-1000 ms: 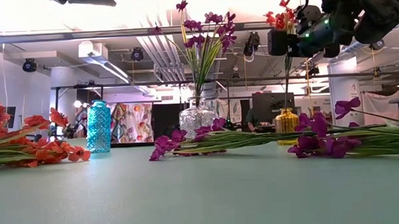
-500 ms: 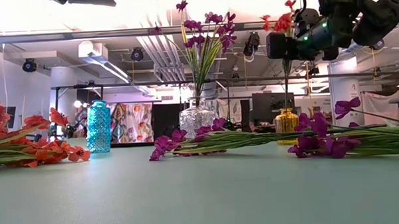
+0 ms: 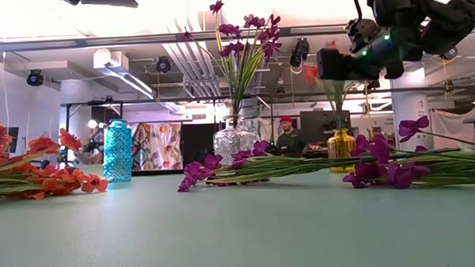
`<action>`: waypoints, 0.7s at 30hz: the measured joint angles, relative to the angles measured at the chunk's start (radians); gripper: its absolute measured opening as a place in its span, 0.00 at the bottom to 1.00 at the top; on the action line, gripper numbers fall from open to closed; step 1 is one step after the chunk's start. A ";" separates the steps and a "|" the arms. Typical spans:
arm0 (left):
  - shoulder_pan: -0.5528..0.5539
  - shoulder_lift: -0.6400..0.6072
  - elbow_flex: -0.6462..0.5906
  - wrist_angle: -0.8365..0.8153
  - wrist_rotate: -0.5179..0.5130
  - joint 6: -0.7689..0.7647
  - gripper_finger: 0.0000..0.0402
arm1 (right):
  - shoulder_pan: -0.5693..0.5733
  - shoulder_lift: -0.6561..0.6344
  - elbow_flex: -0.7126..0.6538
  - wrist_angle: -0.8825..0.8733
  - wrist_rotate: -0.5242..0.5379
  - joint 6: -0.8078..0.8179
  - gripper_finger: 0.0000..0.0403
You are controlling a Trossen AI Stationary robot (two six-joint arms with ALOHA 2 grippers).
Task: Sort flowers into vase by color
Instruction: Put the right orange flowers into the yellow flower vase
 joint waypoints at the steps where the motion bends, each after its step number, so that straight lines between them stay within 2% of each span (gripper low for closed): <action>1: 0.000 0.000 0.000 0.000 0.000 0.000 0.71 | 0.004 0.000 0.000 -0.012 0.000 0.005 0.49; 11: 0.000 0.000 0.000 0.000 0.000 0.000 0.71 | 0.066 -0.062 0.000 -0.161 0.000 0.065 0.63; 17: 0.000 0.000 0.000 0.000 0.000 0.000 0.71 | 0.117 -0.151 0.000 -0.359 -0.002 0.224 0.67; 21: 0.000 0.000 0.000 0.001 0.000 -0.003 0.71 | 0.154 -0.195 0.000 -0.517 -0.081 0.369 0.68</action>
